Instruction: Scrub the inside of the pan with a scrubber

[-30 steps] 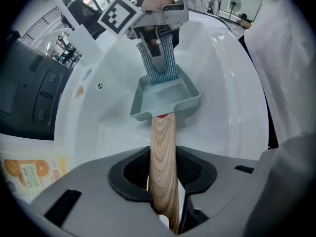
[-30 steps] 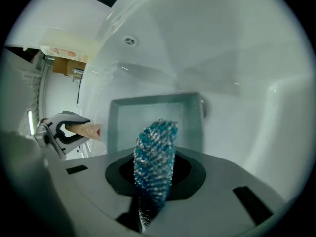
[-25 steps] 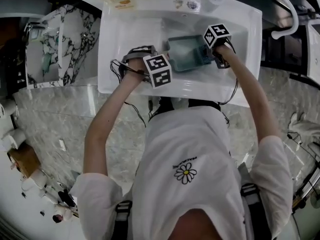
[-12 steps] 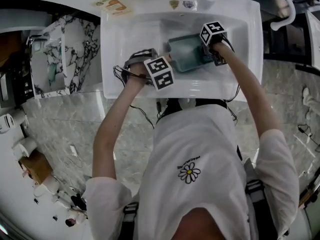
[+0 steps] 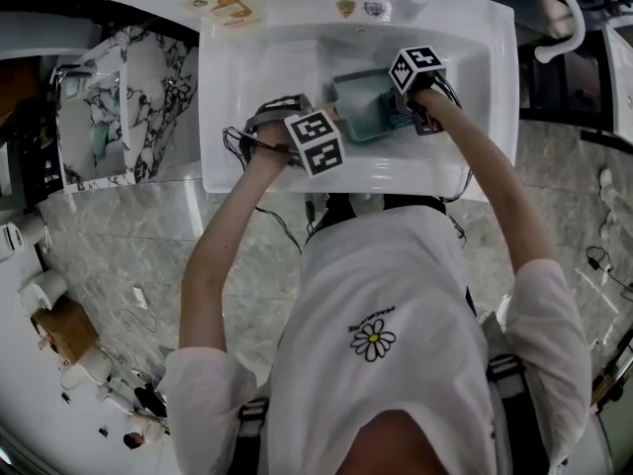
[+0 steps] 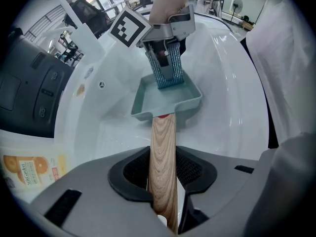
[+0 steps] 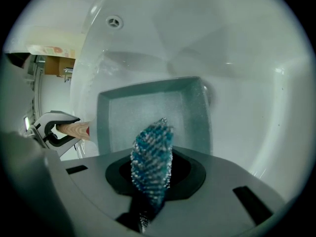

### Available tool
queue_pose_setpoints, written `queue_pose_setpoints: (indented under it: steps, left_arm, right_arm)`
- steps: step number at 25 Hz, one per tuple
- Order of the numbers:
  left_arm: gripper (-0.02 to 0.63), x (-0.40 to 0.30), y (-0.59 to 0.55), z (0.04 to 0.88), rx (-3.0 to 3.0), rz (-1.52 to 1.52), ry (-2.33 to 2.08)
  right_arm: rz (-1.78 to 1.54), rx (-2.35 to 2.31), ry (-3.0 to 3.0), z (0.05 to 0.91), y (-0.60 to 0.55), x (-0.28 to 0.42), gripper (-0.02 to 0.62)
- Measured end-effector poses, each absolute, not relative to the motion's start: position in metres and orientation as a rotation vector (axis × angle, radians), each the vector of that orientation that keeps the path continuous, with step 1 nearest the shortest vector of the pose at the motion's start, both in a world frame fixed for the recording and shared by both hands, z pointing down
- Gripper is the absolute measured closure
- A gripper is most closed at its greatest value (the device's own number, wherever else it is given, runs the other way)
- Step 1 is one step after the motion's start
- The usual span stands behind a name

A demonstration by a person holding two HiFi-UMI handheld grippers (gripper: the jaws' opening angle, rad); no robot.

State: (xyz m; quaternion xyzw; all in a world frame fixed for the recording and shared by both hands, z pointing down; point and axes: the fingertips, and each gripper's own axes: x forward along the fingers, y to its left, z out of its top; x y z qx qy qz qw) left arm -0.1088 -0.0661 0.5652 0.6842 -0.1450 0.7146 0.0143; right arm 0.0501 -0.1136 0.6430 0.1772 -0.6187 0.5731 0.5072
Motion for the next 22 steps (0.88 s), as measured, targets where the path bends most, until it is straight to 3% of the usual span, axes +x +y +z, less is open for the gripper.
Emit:
queue_pose_setpoints:
  steps: [14, 22]
  left_arm:
    - [0.472, -0.109, -0.066, 0.565, 2.127, 2.225, -0.466]
    - [0.472, -0.109, -0.067, 0.565, 2.128, 2.224, -0.471]
  right_arm:
    - [1.607, 0.228, -1.626, 0.595, -0.079, -0.031, 0.538]
    - [1.618, 0.216, -1.637, 0.591, -0.076, -0.037, 0.538]
